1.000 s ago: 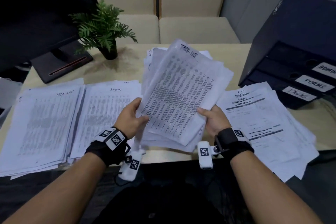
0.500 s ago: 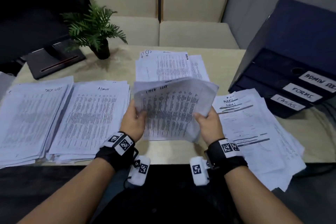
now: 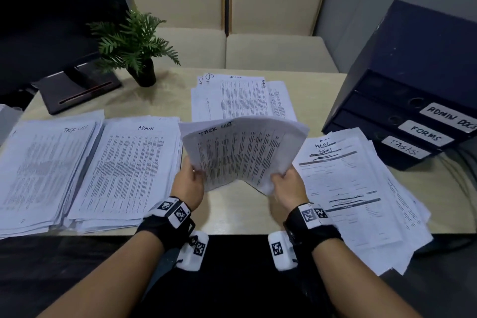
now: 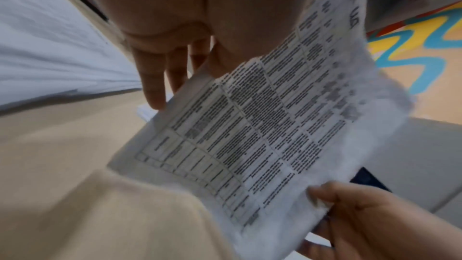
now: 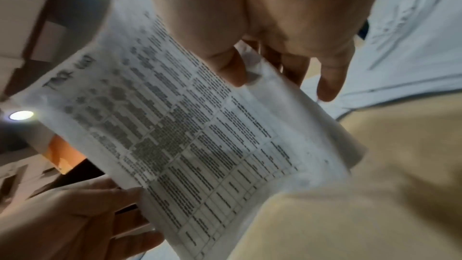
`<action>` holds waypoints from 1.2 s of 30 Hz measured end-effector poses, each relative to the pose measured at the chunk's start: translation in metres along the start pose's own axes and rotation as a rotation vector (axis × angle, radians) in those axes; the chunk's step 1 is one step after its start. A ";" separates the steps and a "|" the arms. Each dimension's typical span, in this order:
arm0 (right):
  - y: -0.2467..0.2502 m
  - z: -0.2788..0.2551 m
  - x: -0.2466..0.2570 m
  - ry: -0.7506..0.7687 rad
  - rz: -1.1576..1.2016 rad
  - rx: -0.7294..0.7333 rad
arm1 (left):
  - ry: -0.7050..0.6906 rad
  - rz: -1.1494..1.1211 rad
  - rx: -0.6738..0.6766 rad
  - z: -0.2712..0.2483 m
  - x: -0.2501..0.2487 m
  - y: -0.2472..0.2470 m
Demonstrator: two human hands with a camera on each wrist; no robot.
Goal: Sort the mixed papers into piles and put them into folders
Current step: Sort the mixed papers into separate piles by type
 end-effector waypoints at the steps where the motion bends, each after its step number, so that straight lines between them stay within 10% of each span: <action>1: 0.000 -0.001 0.006 0.020 0.021 0.011 | -0.020 -0.003 -0.015 0.003 -0.001 0.005; 10: -0.042 -0.017 0.067 0.049 0.201 0.099 | -0.014 -0.170 -0.072 0.015 0.032 0.075; 28: -0.400 -0.103 0.224 0.142 -0.162 0.503 | 0.317 -0.036 -0.444 0.015 0.215 0.412; 36: -0.415 -0.097 0.233 0.160 -0.363 0.446 | 0.229 0.074 -0.301 0.038 0.185 0.417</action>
Point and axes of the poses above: each hand's wrist, its own z-axis towards the middle knuckle, its own y-axis out of the back of the hand, x = y × z, the point moved 9 cm from there along z, towards the middle knuckle, and after that the axes turned 6 degrees about -z, right-handed, at the moved point
